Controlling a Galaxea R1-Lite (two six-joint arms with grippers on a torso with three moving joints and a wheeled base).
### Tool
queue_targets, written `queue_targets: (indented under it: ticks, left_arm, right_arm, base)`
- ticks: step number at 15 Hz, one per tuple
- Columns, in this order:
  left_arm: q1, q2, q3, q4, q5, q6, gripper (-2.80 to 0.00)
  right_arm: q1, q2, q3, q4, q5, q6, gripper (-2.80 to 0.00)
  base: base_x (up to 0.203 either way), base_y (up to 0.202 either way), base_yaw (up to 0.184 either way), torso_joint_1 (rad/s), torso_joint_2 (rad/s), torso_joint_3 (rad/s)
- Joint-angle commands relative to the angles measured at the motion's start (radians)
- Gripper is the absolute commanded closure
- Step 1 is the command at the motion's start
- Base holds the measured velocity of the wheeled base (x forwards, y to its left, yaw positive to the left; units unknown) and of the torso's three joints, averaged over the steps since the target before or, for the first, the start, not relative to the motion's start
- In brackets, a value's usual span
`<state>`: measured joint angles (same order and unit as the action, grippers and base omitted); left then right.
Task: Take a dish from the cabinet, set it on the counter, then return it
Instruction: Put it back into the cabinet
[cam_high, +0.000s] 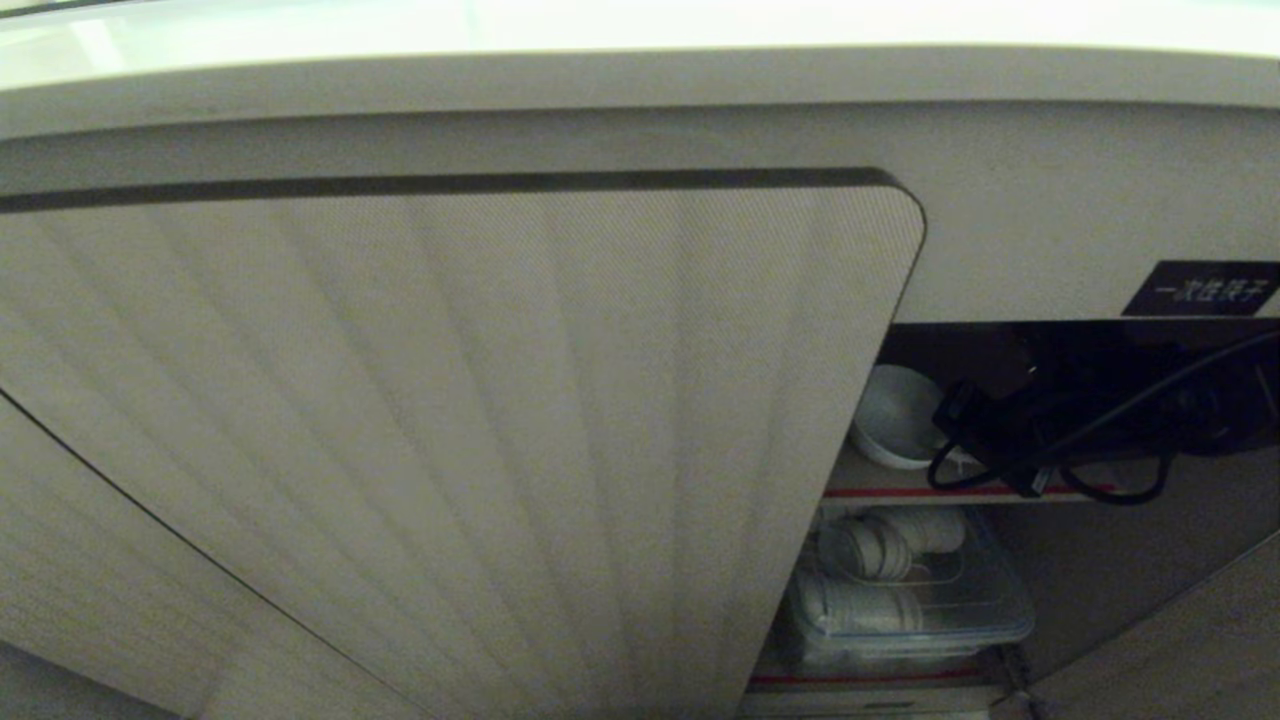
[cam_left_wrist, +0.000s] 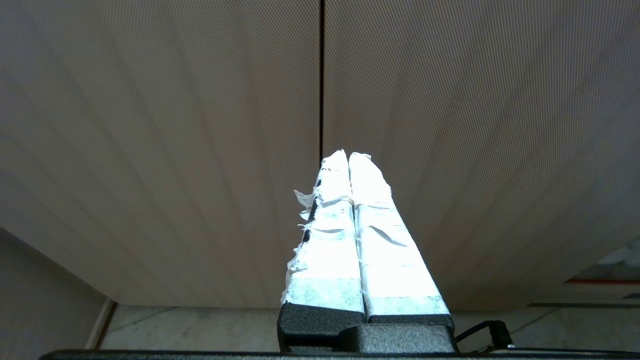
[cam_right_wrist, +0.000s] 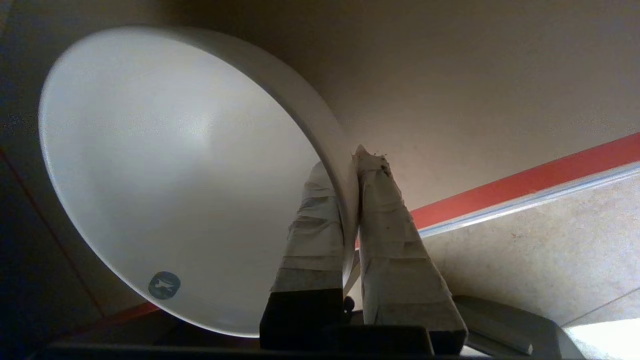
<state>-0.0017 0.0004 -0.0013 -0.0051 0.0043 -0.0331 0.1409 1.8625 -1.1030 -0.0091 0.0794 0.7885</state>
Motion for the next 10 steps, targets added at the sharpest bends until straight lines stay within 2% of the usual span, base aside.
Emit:
queue_targets:
  ticks: [1, 10]
  left_arm:
    - [0.0, 0.0, 0.0, -0.001, 0.0, -0.001, 0.0]
    - [0.0, 0.0, 0.0, -0.001, 0.001, -0.001, 0.0]
  right_arm:
    - [-0.002, 0.011, -0.004, -0.002, 0.0, 0.005, 0.0]
    - [-0.014, 0.043, -0.079, 0.036, 0.001, 0.003, 0.0]
  base:
    - [0.0, 0.0, 0.0, 0.0, 0.0, 0.0]
    - [0.0, 0.0, 0.0, 0.0, 0.0, 0.0]
